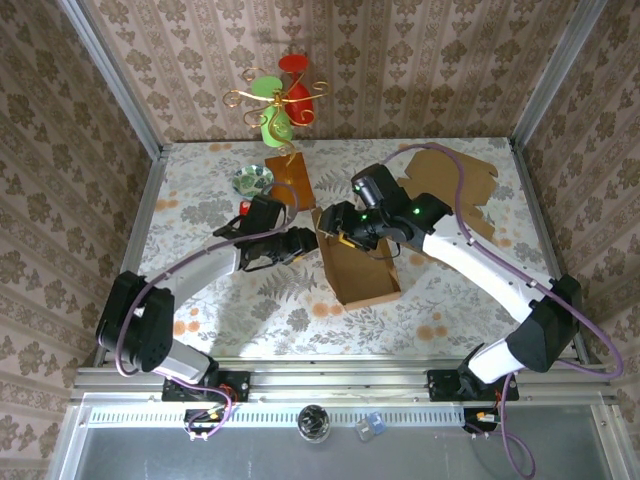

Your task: Fold the paper box

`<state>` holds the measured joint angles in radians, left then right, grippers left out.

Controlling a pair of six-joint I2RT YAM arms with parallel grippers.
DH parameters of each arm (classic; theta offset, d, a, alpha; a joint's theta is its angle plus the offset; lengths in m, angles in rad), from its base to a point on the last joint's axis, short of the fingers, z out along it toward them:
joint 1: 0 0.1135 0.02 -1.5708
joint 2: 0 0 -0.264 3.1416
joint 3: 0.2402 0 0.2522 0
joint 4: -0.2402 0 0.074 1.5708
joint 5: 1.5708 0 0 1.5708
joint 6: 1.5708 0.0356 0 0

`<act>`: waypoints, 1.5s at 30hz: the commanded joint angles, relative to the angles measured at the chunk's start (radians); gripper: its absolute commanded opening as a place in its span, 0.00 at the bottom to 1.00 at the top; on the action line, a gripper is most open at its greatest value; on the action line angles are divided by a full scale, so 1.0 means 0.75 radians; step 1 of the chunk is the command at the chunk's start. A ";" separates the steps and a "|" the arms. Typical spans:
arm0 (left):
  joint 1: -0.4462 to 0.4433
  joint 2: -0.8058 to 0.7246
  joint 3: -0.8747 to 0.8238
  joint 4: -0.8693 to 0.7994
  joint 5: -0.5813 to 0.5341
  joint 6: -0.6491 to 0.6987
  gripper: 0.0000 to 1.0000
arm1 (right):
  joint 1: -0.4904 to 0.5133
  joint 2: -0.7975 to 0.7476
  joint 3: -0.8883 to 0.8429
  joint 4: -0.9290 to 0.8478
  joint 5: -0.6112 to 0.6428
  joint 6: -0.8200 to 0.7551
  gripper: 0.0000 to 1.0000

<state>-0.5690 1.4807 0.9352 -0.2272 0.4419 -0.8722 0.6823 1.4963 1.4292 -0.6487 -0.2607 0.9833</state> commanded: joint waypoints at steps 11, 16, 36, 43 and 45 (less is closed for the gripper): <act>-0.021 0.064 0.119 0.001 0.007 0.000 0.44 | 0.000 0.266 0.247 -0.238 -0.179 -0.327 0.47; -0.024 0.073 0.148 -0.035 0.010 0.030 0.44 | 0.002 0.287 0.259 -0.233 -0.127 -0.283 0.32; -0.032 0.019 0.186 -0.126 -0.006 0.084 0.44 | -0.041 0.071 0.109 -0.080 0.162 0.078 0.00; -0.005 -0.077 0.259 -0.466 -0.224 0.233 0.45 | -0.077 -0.034 0.089 -0.147 0.446 0.551 0.00; 0.017 -0.126 0.243 -0.520 -0.263 0.256 0.45 | -0.077 -0.053 0.082 -0.190 0.532 0.723 0.00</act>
<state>-0.5789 1.4498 1.0954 -0.4774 0.3302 -0.7517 0.6209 1.5074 1.4971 -0.7452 -0.0147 1.2900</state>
